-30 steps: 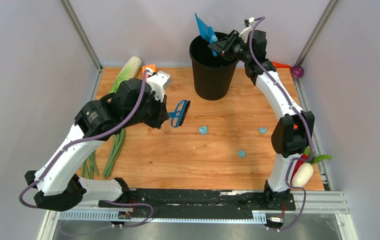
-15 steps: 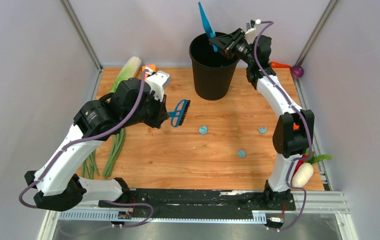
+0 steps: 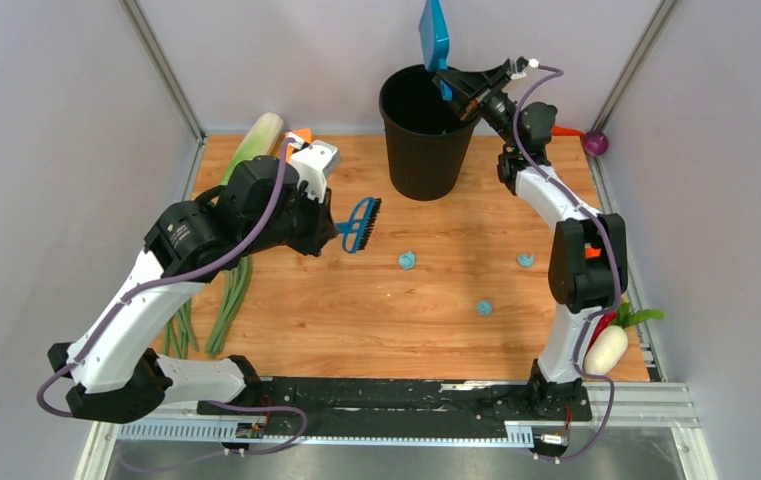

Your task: Sweep away the paper scraps from the table

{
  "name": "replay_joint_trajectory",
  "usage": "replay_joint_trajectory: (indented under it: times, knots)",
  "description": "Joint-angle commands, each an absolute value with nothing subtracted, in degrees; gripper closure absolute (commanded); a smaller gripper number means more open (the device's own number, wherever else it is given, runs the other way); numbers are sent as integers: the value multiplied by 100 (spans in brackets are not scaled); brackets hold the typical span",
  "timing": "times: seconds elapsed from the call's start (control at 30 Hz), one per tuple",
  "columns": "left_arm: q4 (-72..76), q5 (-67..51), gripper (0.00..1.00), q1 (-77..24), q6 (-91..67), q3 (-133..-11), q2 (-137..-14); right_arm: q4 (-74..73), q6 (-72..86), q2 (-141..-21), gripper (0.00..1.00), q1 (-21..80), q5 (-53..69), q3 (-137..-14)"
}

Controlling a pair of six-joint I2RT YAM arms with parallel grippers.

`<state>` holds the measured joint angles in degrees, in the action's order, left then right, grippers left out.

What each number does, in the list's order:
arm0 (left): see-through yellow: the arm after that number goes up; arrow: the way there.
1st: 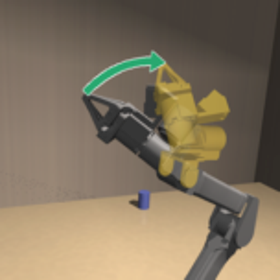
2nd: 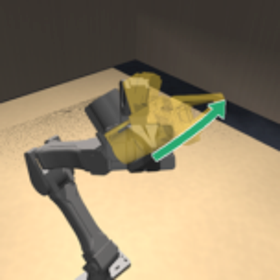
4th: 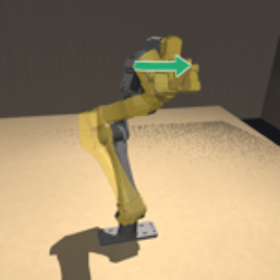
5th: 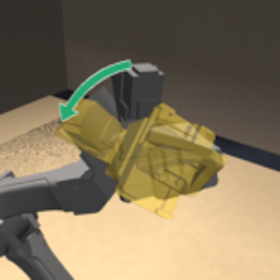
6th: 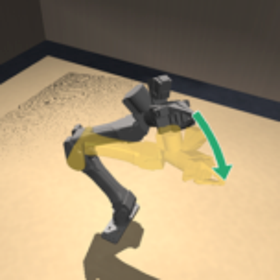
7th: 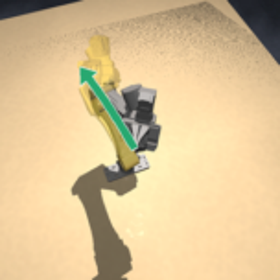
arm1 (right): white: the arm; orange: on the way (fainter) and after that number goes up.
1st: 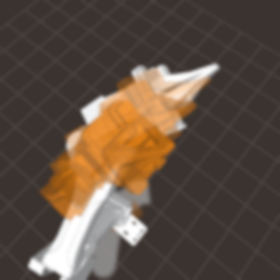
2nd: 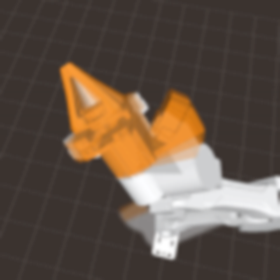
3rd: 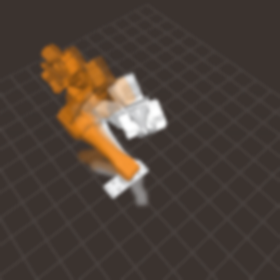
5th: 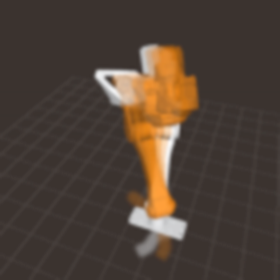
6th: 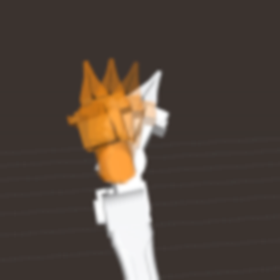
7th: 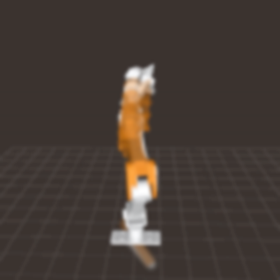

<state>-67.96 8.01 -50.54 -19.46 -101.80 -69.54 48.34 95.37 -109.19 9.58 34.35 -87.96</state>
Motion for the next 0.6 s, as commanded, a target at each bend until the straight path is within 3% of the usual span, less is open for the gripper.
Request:
replay_joint_trajectory:
  times: [0.0,0.43,0.57]
  knots:
    - [-6609,765,100,-5071,-2083,-10204,-6750,6738,11159,-11161,100,949,2989,-8535]
    - [-6355,572,100,-5071,-2408,-9879,-6469,7172,12813,-11206,100,1054,1943,-7524]
    - [-6319,554,100,-5063,-2478,-9844,-6451,7119,12788,-11259,100,1072,2108,-7856]
